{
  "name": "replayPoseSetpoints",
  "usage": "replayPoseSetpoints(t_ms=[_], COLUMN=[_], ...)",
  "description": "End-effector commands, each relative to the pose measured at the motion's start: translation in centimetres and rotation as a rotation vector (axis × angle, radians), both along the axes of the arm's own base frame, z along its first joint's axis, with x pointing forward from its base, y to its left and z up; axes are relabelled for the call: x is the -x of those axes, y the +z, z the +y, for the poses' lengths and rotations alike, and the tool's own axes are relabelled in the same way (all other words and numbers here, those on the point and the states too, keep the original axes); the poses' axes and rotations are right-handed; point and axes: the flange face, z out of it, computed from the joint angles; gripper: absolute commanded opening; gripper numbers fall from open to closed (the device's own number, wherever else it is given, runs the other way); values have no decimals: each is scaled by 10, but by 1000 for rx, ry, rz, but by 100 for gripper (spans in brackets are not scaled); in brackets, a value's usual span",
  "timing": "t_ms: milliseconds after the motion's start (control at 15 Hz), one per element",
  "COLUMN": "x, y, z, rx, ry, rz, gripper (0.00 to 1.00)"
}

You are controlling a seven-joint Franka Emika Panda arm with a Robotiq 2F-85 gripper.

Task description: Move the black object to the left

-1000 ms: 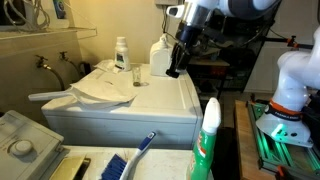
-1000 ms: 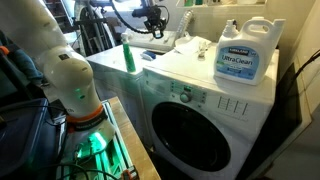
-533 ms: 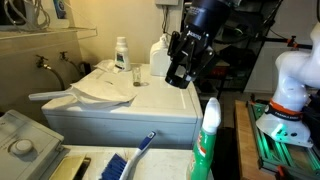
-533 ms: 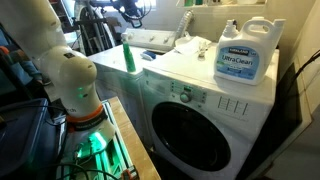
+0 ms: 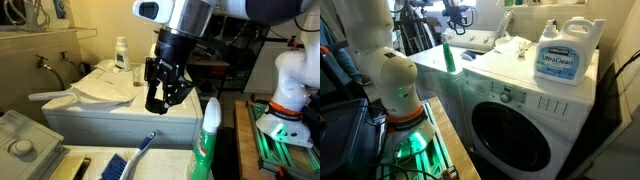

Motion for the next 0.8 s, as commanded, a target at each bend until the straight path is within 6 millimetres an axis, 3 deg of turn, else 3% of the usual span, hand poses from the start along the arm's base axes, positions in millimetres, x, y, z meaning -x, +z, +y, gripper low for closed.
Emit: replayPoseSetpoints(t_ms=[0, 400, 733], x=[-14, -37, -49], y=[-30, -101, -149], z=[19, 59, 70], rx=[-2, 59, 114], ry=[-28, -27, -34], rz=[37, 99, 175], gripper=[30, 30, 30])
